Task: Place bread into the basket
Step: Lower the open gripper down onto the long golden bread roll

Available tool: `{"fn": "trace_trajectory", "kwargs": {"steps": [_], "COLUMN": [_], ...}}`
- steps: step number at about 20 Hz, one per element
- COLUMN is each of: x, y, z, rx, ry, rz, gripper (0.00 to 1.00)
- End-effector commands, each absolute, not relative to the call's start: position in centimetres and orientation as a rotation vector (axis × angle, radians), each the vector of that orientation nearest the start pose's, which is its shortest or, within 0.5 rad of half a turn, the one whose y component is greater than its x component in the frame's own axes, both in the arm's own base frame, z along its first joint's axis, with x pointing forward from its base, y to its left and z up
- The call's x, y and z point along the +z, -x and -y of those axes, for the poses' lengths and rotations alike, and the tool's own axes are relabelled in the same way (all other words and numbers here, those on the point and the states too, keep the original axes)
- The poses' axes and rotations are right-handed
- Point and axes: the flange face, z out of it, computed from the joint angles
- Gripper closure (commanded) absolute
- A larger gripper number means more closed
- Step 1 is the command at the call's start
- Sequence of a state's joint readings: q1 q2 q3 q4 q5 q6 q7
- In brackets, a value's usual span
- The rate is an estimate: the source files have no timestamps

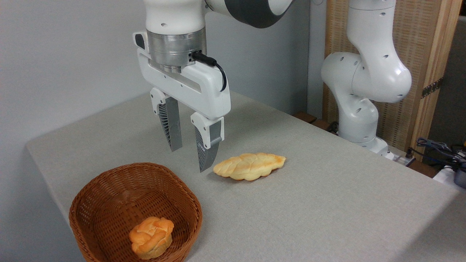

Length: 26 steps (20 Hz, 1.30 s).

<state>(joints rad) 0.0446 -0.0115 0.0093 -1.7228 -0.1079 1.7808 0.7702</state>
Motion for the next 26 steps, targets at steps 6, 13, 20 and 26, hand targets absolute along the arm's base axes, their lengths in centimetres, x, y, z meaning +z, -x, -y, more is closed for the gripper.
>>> {"fn": "trace_trajectory", "kwargs": {"steps": [6,13,20,26], "x": [57.9,57.5,54.9,48.7], "y": [-56.6,-56.4,-55.7,-52.3], "z": [-2.3,-2.2,-0.1,3.5], "rx": [-0.157,-0.121,-0.018,0.210], "ry": [3.026,3.035,3.032,2.913], "rz": [-1.103,-1.111,-1.199,-1.504], "gripper": [0.00,0.00,0.00,0.00]}}
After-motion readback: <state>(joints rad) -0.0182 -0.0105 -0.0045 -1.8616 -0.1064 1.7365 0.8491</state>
